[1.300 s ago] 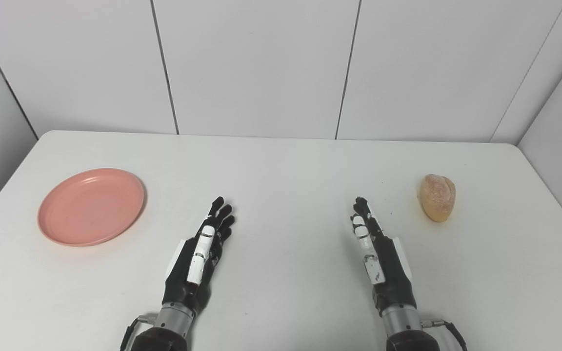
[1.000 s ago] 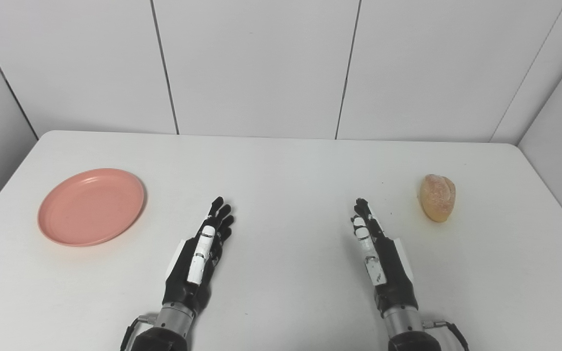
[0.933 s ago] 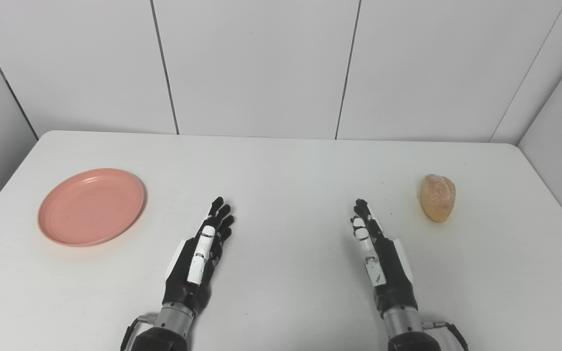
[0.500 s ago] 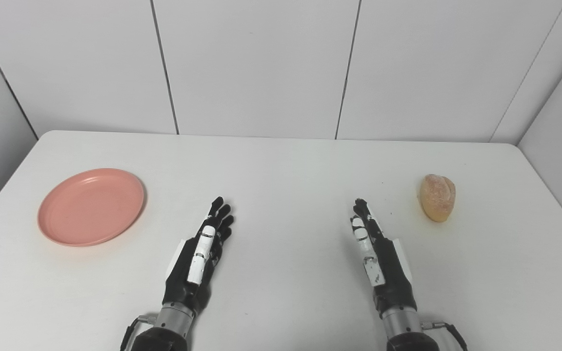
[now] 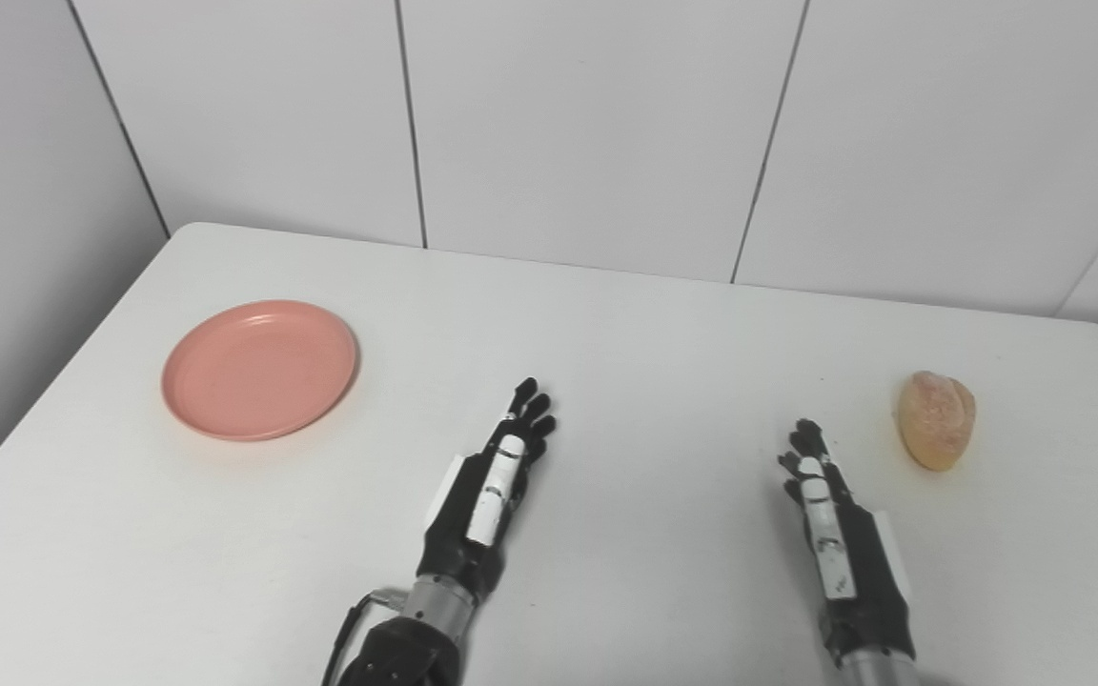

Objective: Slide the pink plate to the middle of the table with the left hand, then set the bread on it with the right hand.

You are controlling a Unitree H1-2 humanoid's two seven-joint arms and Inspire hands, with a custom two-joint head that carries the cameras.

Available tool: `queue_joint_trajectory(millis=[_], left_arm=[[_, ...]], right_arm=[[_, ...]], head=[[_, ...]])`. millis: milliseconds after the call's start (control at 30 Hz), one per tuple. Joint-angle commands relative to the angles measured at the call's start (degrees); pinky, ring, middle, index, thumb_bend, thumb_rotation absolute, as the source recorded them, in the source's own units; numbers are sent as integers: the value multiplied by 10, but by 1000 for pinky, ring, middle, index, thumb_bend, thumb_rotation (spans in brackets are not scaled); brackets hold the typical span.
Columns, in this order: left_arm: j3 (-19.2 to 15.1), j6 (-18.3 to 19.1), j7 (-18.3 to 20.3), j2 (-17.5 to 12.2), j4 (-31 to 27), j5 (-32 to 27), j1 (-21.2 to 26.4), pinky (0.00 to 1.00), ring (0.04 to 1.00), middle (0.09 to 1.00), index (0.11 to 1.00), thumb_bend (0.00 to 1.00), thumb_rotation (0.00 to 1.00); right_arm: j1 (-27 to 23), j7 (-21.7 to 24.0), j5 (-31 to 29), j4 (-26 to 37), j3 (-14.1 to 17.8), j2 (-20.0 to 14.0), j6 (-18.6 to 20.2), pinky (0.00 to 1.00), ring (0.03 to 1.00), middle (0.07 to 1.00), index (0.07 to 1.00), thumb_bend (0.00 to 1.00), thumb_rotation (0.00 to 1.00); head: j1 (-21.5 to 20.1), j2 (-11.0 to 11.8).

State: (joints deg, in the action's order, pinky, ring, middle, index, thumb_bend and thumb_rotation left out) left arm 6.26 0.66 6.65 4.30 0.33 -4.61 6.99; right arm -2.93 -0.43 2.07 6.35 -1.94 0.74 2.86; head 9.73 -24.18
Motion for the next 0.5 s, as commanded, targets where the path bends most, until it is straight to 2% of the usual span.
queue_joint_trajectory(millis=[0, 133, 467], left_arm=[[10, -15, -7, 13, 21, 12, 0, 1000, 982, 994, 982, 418, 1000], [15, -26, -16, 22, 36, 26, 1, 1000, 983, 993, 978, 423, 1000], [16, -30, -32, 29, 40, 44, 1, 1000, 980, 982, 964, 409, 1000]], right_arm=[[-7, 14, -14, 3, 4, -10, -45, 965, 954, 968, 965, 232, 1000], [-7, 23, -26, -5, 6, -23, -58, 975, 963, 980, 972, 222, 1000], [-4, 30, -41, -1, 8, -24, -54, 992, 978, 994, 988, 191, 1000]], head=[[15, 7], [34, 18], [37, 20]])
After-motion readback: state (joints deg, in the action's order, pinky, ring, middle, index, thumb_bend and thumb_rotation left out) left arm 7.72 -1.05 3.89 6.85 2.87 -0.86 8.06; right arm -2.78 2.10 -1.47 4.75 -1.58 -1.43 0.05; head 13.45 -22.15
